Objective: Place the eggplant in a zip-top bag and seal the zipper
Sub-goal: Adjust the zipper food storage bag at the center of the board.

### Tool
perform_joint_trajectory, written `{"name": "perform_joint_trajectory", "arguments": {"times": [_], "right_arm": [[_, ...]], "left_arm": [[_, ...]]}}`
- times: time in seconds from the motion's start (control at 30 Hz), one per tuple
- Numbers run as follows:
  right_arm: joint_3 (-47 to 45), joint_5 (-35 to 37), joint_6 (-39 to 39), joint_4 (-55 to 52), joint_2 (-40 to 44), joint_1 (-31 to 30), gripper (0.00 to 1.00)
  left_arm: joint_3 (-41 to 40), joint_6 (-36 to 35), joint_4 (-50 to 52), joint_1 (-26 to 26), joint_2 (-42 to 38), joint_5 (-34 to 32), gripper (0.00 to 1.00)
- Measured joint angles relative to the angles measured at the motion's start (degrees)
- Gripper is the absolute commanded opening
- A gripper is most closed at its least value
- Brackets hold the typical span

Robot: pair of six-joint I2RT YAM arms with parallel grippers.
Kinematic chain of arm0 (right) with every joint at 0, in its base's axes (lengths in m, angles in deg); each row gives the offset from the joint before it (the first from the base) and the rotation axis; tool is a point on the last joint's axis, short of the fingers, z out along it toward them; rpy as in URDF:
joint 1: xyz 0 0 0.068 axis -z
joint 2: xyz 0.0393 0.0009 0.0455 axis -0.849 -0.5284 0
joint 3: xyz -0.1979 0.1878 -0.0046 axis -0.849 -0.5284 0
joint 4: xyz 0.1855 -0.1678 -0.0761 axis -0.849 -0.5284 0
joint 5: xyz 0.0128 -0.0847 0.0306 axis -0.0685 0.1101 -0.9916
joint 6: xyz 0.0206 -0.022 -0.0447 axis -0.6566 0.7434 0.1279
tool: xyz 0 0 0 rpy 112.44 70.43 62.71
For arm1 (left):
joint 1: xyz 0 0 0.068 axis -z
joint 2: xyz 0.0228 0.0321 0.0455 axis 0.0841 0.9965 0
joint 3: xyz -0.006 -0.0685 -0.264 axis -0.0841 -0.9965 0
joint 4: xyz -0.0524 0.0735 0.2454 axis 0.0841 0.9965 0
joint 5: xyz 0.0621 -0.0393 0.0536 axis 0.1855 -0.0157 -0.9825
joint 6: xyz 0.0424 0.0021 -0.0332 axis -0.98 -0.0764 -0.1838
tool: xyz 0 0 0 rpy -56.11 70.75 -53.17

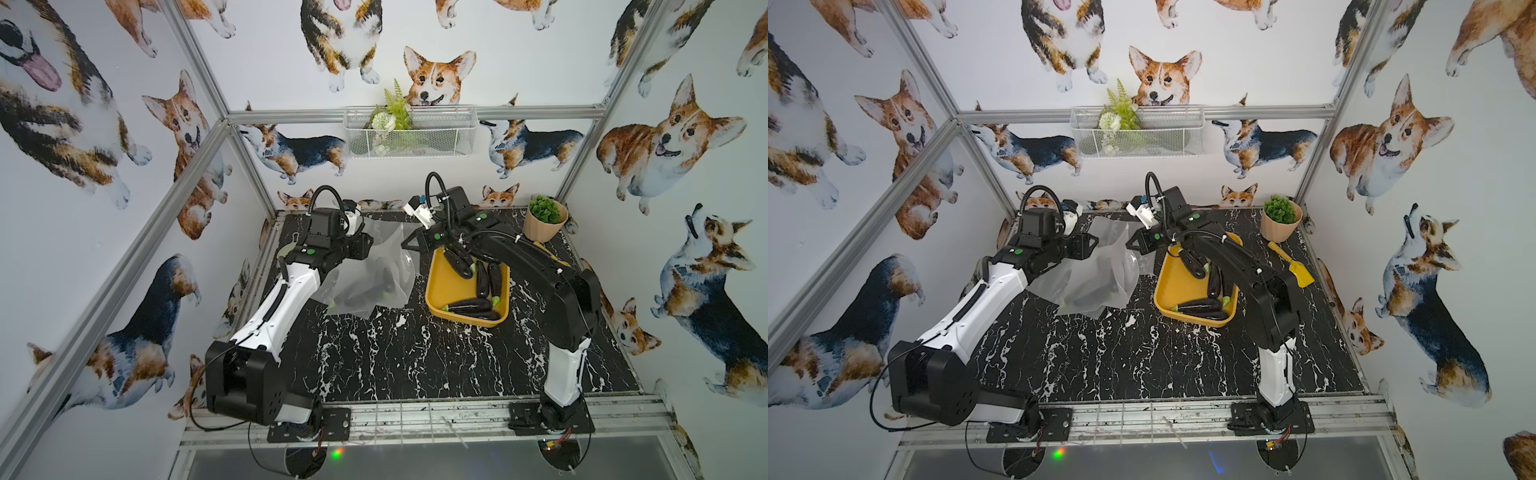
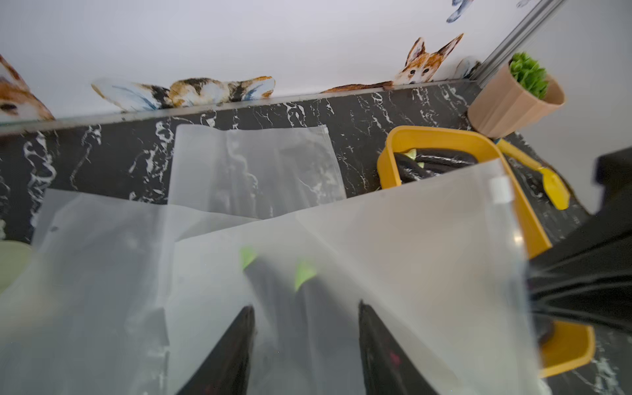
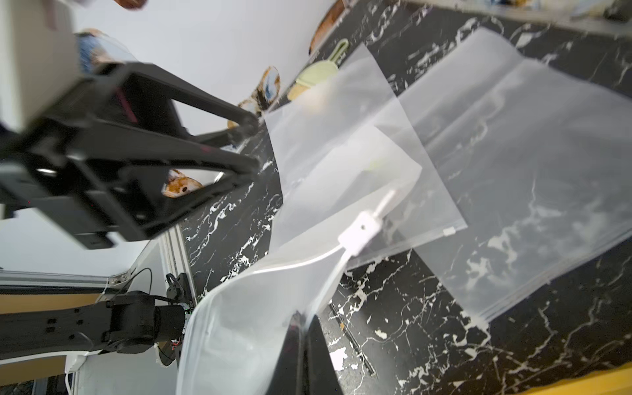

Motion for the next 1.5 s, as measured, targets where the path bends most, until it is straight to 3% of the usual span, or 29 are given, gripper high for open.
{"name": "perform_joint_trajectory", "arguments": {"times": [0.17, 0.43, 0.67, 0.9, 1.03, 1.17, 1.4, 1.47, 1.5], "right_arm": [[14.1, -3.0, 4.6, -8.2, -4.6, -0.5, 0.00], [31.1, -4.3, 10.0, -23.4, -6.3, -3.7, 0.00], [27.8, -5.7, 9.9, -27.6, 0.0, -2.8, 0.00], [16.8, -12.6, 10.9, -30.5, 2.5, 0.2, 0.00], [17.0, -17.5, 13.6, -32.9, 1.4, 0.2, 0.00], [20.8, -18.3, 14.6, -34.1, -2.6, 0.2, 0.00], [20.5, -13.0, 8.0, -30.0, -4.1, 0.6, 0.00], [18.9, -10.6, 5.9, -27.9, -4.0, 0.6, 0.00], [17.4, -8.4, 3.9, -25.6, -3.8, 0.6, 0.00]], "left_arm": [[4.2, -10.8, -1.1, -0.3, 1.0, 2.5, 0.54], [11.9, -20.7, 5.3, -1.9, -2.0, 14.2, 0.59], [13.5, -23.8, 10.9, -2.0, -3.6, 19.9, 0.60], [10.7, -23.9, 10.5, -1.3, -3.7, 30.1, 0.65], [9.3, -23.9, 9.0, 0.3, -1.9, 35.3, 0.65], [9.5, -23.8, 7.9, 3.7, 1.9, 36.3, 0.62], [10.8, -18.8, 8.4, 3.4, 3.2, 31.8, 0.62], [11.6, -16.6, 9.8, 3.3, 2.9, 29.9, 0.64], [12.4, -15.4, 10.6, 3.2, 2.7, 29.9, 0.73]]}}
